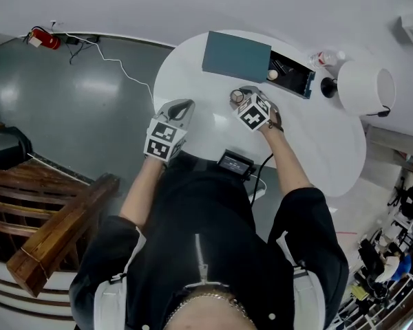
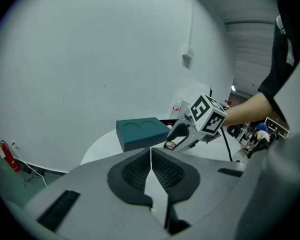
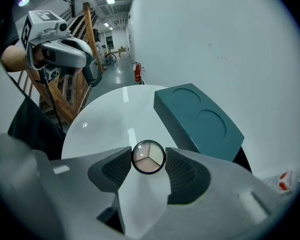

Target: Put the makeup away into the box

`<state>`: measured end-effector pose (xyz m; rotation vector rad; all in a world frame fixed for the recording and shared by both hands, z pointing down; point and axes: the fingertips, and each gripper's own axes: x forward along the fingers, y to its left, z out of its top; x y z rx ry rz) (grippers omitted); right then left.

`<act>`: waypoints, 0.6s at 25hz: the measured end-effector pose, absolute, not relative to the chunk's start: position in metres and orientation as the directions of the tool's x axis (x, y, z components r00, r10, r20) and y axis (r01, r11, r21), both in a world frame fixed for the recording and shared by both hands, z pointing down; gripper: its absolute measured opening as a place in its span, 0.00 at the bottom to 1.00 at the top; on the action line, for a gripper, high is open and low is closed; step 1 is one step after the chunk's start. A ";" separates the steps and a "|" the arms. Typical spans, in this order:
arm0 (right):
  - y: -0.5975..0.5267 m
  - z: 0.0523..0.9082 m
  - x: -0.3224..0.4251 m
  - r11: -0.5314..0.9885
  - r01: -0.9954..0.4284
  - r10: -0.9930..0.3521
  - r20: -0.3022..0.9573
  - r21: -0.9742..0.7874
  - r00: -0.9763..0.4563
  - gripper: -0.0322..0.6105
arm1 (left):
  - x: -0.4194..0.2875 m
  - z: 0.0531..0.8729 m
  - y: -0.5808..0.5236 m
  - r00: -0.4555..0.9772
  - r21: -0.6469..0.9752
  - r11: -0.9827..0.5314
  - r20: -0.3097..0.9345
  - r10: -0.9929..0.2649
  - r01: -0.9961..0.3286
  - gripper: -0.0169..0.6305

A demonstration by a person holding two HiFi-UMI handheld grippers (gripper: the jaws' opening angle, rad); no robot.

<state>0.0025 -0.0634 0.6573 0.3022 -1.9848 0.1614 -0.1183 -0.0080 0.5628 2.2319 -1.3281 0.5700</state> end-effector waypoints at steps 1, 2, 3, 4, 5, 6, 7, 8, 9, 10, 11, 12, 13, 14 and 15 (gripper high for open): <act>-0.066 0.656 0.007 0.957 -0.290 -0.140 0.907 0.021 -0.397 0.37 | -0.114 0.562 -0.012 0.450 0.189 -0.423 0.570 -0.688 -0.886 0.05; -0.068 0.655 0.012 0.955 -0.297 -0.142 0.907 0.020 -0.396 0.37 | -0.109 0.561 -0.016 0.456 0.189 -0.431 0.568 -0.685 -0.882 0.05; -0.070 0.653 0.018 0.952 -0.304 -0.145 0.907 0.019 -0.395 0.37 | -0.105 0.561 -0.020 0.463 0.189 -0.440 0.567 -0.681 -0.878 0.05; -0.073 0.652 0.024 0.950 -0.313 -0.148 0.907 0.020 -0.393 0.37 | -0.100 0.560 -0.023 0.470 0.190 -0.448 0.566 -0.677 -0.874 0.05; -0.076 0.650 0.030 0.946 -0.322 -0.153 0.907 0.020 -0.392 0.37 | -0.095 0.560 -0.027 0.476 0.190 -0.455 0.566 -0.673 -0.870 0.05; -0.081 0.648 0.036 0.943 -0.333 -0.159 0.906 0.021 -0.393 0.37 | -0.091 0.559 -0.031 0.481 0.191 -0.461 0.565 -0.670 -0.866 0.05; -0.085 0.646 0.043 0.938 -0.345 -0.165 0.905 0.021 -0.393 0.37 | -0.087 0.560 -0.034 0.486 0.191 -0.467 0.565 -0.667 -0.863 0.05; -0.090 0.644 0.050 0.933 -0.358 -0.171 0.904 0.021 -0.393 0.37 | -0.084 0.560 -0.037 0.489 0.191 -0.471 0.567 -0.663 -0.861 0.05; -0.094 0.642 0.057 0.927 -0.373 -0.178 0.902 0.021 -0.392 0.37 | -0.081 0.561 -0.038 0.492 0.192 -0.475 0.569 -0.659 -0.859 0.05; -0.099 0.640 0.064 0.921 -0.390 -0.186 0.901 0.020 -0.392 0.37 | -0.078 0.561 -0.040 0.494 0.193 -0.478 0.571 -0.655 -0.857 0.05; -0.104 0.637 0.072 0.913 -0.407 -0.194 0.899 0.019 -0.392 0.37 | -0.075 0.561 -0.042 0.496 0.194 -0.480 0.574 -0.652 -0.856 0.05; -0.110 0.635 0.080 0.905 -0.425 -0.203 0.898 0.019 -0.391 0.37 | -0.072 0.562 -0.044 0.496 0.194 -0.481 0.576 -0.650 -0.855 0.05; -0.115 0.632 0.088 0.897 -0.441 -0.212 0.896 0.021 -0.389 0.37 | -0.069 0.562 -0.047 0.497 0.194 -0.482 0.578 -0.647 -0.854 0.05; -0.121 0.629 0.096 0.891 -0.454 -0.221 0.895 0.024 -0.387 0.37 | -0.067 0.562 -0.049 0.497 0.195 -0.483 0.580 -0.646 -0.854 0.05; -0.127 0.627 0.103 0.884 -0.466 -0.230 0.894 0.026 -0.385 0.37 | -0.064 0.563 -0.051 0.498 0.195 -0.483 0.581 -0.644 -0.853 0.05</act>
